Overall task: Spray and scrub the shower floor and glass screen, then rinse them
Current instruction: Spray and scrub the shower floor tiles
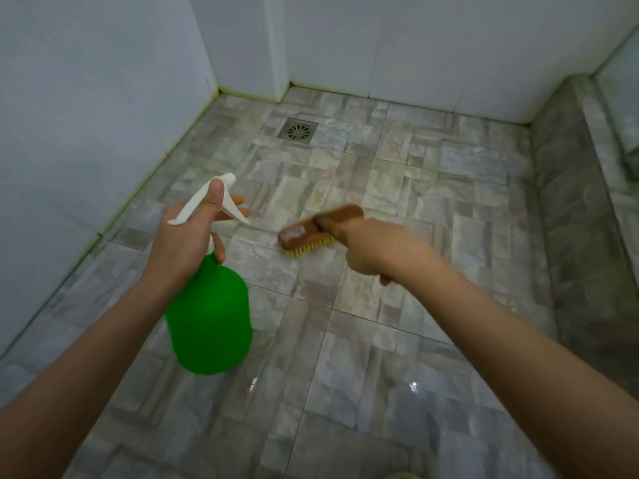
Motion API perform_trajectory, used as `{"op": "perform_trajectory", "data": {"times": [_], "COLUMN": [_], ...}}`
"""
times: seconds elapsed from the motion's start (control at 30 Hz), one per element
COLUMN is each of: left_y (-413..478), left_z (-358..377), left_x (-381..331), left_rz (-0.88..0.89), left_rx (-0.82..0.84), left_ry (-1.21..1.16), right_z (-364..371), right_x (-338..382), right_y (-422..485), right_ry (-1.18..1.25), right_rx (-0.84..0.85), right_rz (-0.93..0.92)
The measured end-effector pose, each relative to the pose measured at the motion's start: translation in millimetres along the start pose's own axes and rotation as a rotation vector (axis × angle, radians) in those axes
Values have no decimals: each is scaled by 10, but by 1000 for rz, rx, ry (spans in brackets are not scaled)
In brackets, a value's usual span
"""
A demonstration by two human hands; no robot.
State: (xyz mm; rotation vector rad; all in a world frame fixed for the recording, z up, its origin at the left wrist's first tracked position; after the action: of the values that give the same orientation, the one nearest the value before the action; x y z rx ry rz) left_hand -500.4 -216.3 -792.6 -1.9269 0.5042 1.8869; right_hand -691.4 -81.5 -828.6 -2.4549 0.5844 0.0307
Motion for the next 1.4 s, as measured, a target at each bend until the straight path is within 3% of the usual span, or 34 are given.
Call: {"op": "perform_trajectory", "data": {"times": [0.13, 0.3, 0.47, 0.6, 0.7, 0.93, 1.13, 1.27, 1.4], "left_y": [49, 102, 255, 377, 380, 286, 208, 128, 107], "left_z": [-68, -184, -176, -74, 15, 356, 599, 774, 947], "left_x": [-15, 7, 104, 73, -200, -2023, -4144, -5831, -7010], "left_rz": [5, 18, 11, 1, -25, -122, -149, -178, -138], "left_rx": [-13, -46, -90, -99, -152, -220, -160, -99, -3], "left_ry": [8, 7, -9, 28, 43, 64, 35, 8, -42], "right_z": [-180, -154, -422, -735, -804, -1626, -2821, -4007, -4880], "right_x": [84, 92, -46, -440, -681, -1133, -1536, -1947, -2247], "right_y": [490, 146, 1120, 1521, 1282, -323, -1951, -3247, -4205], "right_ry": [82, 33, 105, 339, 608, 1194, 1411, 1495, 1492], "right_rx": [-136, 32, -180, -170, -92, -7, 51, -34, -210], "right_rz": [-24, -1, 77, 142, 193, 337, 482, 550, 598]}}
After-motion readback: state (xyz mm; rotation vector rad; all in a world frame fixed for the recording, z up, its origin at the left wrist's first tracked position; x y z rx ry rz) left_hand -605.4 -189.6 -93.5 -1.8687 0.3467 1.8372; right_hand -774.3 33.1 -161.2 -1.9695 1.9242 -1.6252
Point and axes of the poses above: each hand's wrist, its own y-axis towards the middle knuckle, its own z-axis out of the palm, x = y × z, the point moved 6 cm from there along y, towards the middle knuckle, and after that the axes turned 15 degrees about -y, right-handed, at the moved point
